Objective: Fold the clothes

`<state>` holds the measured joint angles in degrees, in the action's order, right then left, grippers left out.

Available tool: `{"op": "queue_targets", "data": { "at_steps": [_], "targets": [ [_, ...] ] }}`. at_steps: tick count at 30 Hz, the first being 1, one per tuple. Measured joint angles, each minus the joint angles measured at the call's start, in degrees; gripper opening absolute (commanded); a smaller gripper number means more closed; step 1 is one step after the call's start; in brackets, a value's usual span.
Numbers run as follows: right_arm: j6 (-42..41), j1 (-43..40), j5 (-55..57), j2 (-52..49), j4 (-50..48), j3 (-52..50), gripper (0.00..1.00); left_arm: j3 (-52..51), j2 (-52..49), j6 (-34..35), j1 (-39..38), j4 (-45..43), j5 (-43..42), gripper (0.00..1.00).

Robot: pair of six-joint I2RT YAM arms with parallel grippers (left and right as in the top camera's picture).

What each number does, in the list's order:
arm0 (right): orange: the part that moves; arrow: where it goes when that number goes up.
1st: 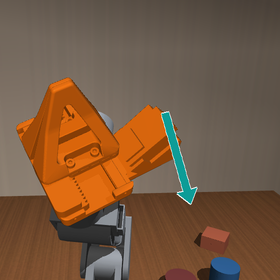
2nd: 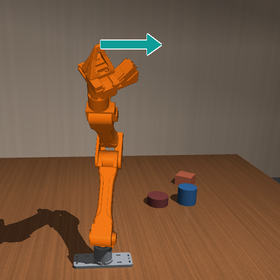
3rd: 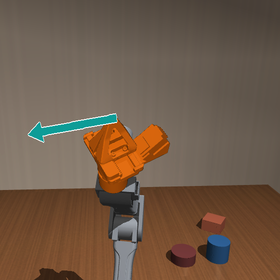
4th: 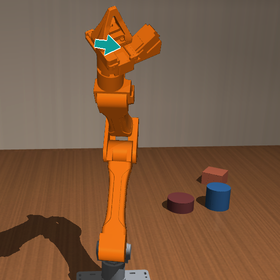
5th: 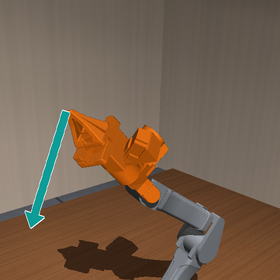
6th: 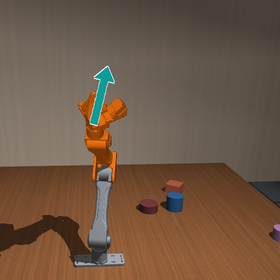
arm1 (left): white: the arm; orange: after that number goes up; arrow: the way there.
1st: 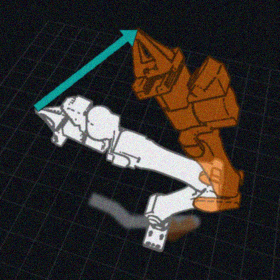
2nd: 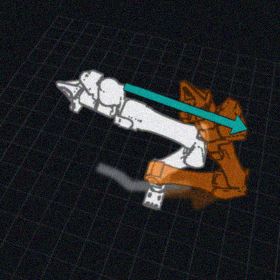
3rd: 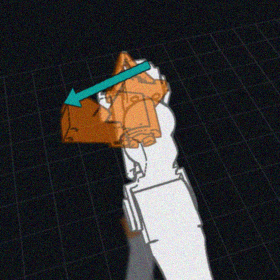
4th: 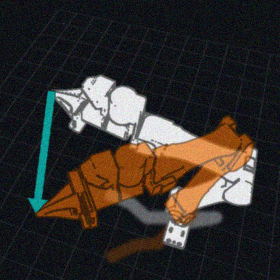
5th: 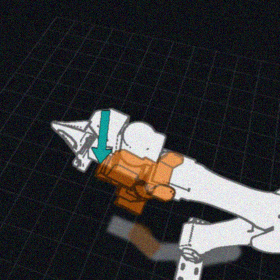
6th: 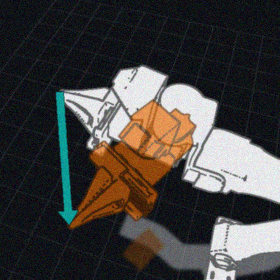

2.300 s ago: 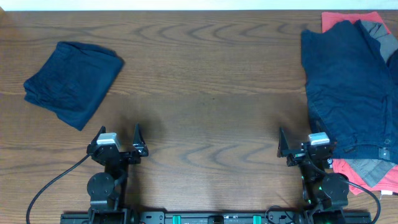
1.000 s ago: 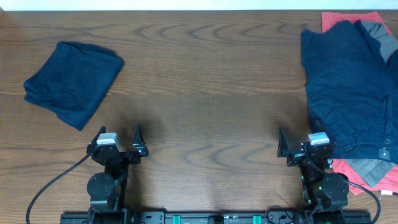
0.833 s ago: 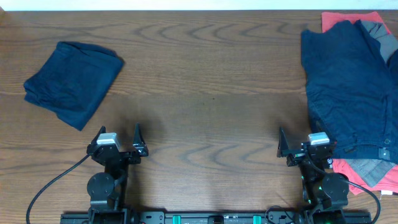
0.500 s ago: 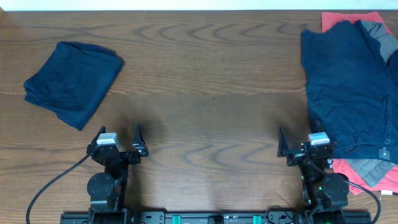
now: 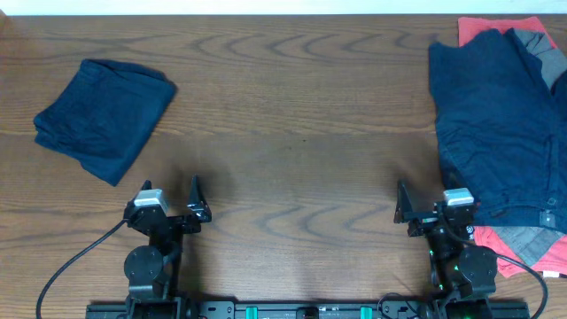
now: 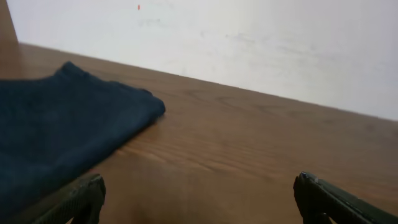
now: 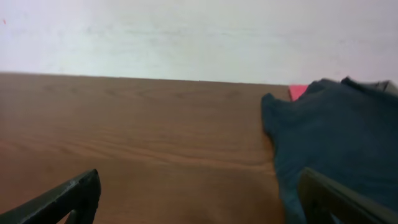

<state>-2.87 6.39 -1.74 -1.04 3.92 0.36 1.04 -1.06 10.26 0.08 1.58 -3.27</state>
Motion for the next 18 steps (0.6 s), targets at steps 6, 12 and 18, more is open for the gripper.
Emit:
{"op": "queue_targets", "data": {
  "at_steps": [6,12,18],
  "targets": [
    [-3.6,0.0,0.0,0.0,2.0,0.6,0.99,0.8,-3.2,2.7,0.0,1.0,-3.3,0.98],
    [-4.0,0.0,0.6,-0.4,12.4,6.2,0.99,5.0,-11.0,3.4,0.0,6.9,-7.6,0.98],
    [-1.7,0.0,3.7,-5.8,19.1,15.7,0.99,17.7,-22.2,3.5,0.0,17.2,-8.9,0.98]
  ]
}}
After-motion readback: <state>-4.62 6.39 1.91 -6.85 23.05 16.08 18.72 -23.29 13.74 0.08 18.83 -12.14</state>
